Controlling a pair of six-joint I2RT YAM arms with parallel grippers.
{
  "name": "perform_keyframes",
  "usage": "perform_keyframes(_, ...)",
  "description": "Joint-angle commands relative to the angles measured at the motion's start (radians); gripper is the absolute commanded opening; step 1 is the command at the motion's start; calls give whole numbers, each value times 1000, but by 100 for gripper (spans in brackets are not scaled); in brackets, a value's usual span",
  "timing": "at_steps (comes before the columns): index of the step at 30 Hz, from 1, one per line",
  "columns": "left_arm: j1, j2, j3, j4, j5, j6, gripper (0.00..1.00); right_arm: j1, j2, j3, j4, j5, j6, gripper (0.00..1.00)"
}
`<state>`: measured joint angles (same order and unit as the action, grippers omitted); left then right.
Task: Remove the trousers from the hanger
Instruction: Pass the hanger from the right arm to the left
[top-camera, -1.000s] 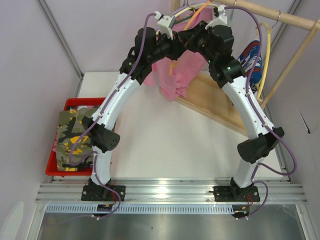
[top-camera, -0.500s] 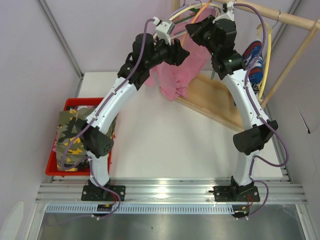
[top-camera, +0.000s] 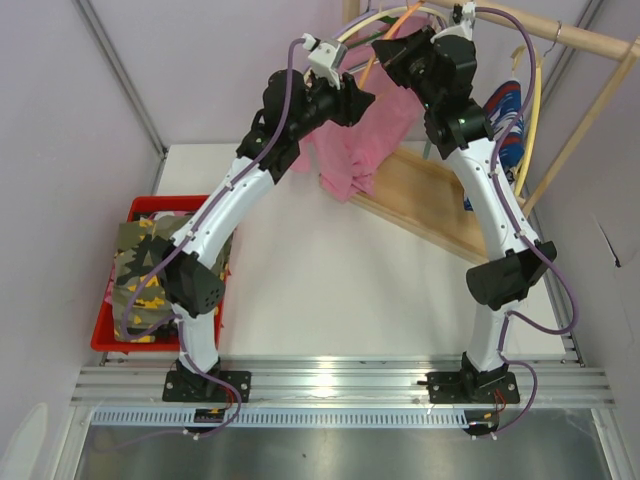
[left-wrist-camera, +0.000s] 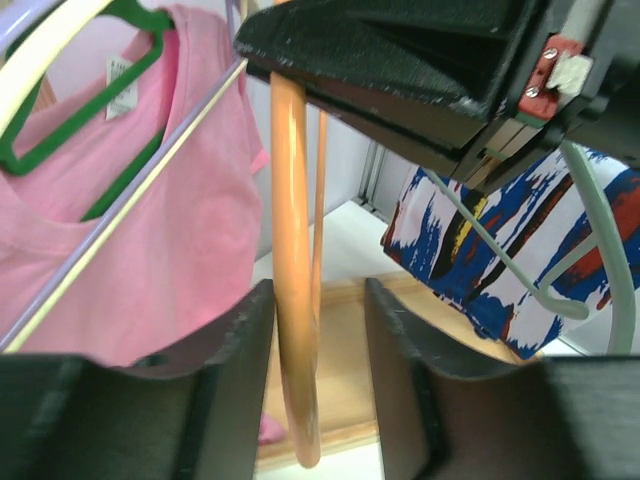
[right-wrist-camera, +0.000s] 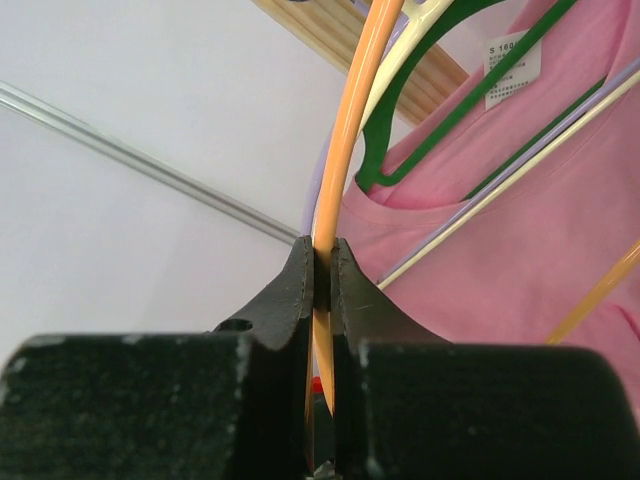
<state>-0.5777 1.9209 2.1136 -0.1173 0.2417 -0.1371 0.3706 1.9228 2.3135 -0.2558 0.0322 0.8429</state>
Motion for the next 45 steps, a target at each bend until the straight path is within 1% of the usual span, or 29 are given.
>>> perform_keyframes(1, -4, 6, -7, 111, 59, 30, 42, -12, -2, 61, 132, -29, 16, 0)
perform_keyframes(3, -11, 10, -14, 111, 62, 40, 39, -18, 1, 58, 142, -64, 30, 0)
perform_keyframes(4, -17, 15, -18, 111, 58, 50, 35, -19, 2, 60, 144, -64, 33, 0)
perform_keyframes(5, -20, 18, -27, 111, 39, 56, 34, -19, 4, 60, 148, -66, 35, 0)
perform_keyframes(6, -21, 21, -32, 137, 36, 65, 29, -19, 5, 61, 151, -71, 35, 0)
perform_keyframes(9, -21, 26, -47, 157, 16, 73, 19, -19, 2, 61, 148, -69, 30, 0)
perform_keyframes(10, -21, 29, -49, 165, 11, 73, 13, -19, 4, 61, 148, -69, 27, 0)
perform_keyframes(11, -19, 30, -52, 166, 5, 73, 10, -19, 4, 61, 147, -69, 27, 0)
perform_keyframes(12, -17, 30, -49, 168, 2, 71, 5, -19, 5, 61, 147, -69, 25, 0)
perform_keyframes(14, -13, 26, -43, 160, 2, 61, 3, -19, 8, 63, 142, -69, 16, 0)
perform_keyframes(15, -10, 26, -26, 147, -22, 44, 2, -21, 11, 63, 138, -64, 13, 0)
perform_keyframes(17, -5, 33, 38, 75, -57, 28, 0, -21, 13, 63, 125, -58, 4, 1)
perform_keyframes(18, -2, 35, 60, 17, -68, 16, 0, -22, 15, 64, 121, -57, -5, 7)
perform_keyframes(21, -1, 23, 111, -28, -82, 13, 0, -24, 16, 64, 109, -46, -25, 14)
perform_keyframes(25, -1, 18, 103, -44, -93, 17, 0, -22, 12, 66, 93, -32, -47, 15)
perform_keyframes(28, -1, 21, 98, -62, -111, 19, 0, -22, 10, 64, 78, -29, -68, 21)
perform_keyframes(30, -1, 18, 98, -67, -122, 31, 0, -22, 8, 64, 64, 1, -79, 24)
perform_keyframes(35, -1, 20, 108, -78, -145, 67, 0, -16, 7, 60, 36, 15, -119, 23)
perform_keyframes(38, -1, 24, 108, -82, -157, 71, 0, -16, 5, 60, 18, 23, -137, 26)
perform_keyframes(45, -4, 26, 124, -67, -160, 97, 1, -16, -19, 44, 1, 46, -176, 27)
